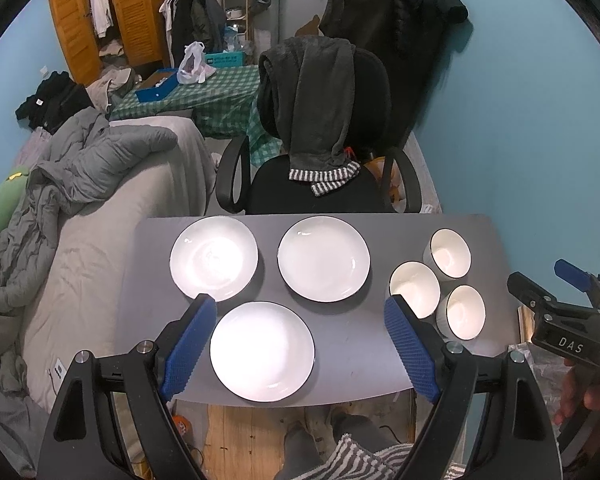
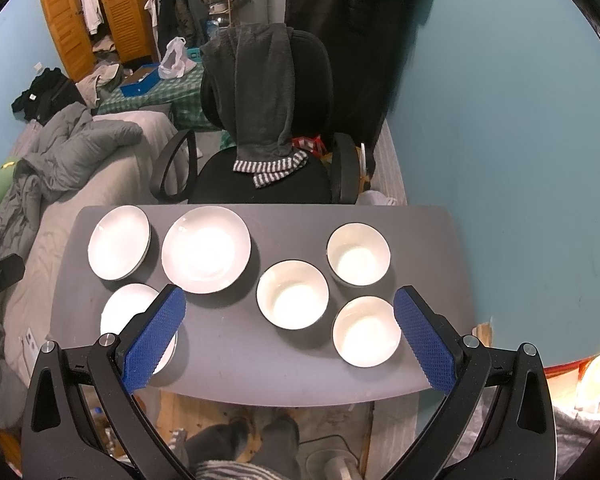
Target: Organize plates and bowls
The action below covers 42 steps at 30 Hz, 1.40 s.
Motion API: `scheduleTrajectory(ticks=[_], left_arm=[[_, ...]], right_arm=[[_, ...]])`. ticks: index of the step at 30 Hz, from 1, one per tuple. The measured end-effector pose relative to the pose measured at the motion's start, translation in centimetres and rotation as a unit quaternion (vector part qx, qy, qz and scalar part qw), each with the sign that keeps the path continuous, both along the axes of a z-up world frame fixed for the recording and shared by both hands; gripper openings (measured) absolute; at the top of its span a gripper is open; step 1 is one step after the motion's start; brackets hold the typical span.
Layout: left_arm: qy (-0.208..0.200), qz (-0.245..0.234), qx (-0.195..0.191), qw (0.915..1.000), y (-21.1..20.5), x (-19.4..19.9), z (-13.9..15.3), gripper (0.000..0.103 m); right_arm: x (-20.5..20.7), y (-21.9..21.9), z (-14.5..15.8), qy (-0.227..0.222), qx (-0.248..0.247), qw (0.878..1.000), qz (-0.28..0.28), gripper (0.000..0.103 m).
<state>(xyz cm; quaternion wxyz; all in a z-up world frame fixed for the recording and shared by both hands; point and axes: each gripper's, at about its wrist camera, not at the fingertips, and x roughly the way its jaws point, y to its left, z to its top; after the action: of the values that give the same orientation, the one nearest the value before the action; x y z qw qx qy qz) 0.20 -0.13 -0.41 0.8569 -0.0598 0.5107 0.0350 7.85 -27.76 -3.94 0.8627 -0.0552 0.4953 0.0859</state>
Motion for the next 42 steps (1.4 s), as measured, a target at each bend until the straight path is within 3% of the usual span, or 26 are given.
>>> scheduleTrajectory(ticks=[42], left_arm=[[0.009,-0.006,-0.009,0.9999,-0.04,-0.53,-0.69,0.087]], right_arm=[[-0.31,0.07,-0.82,0.009,-0.002,1.000,0.002,0.102]])
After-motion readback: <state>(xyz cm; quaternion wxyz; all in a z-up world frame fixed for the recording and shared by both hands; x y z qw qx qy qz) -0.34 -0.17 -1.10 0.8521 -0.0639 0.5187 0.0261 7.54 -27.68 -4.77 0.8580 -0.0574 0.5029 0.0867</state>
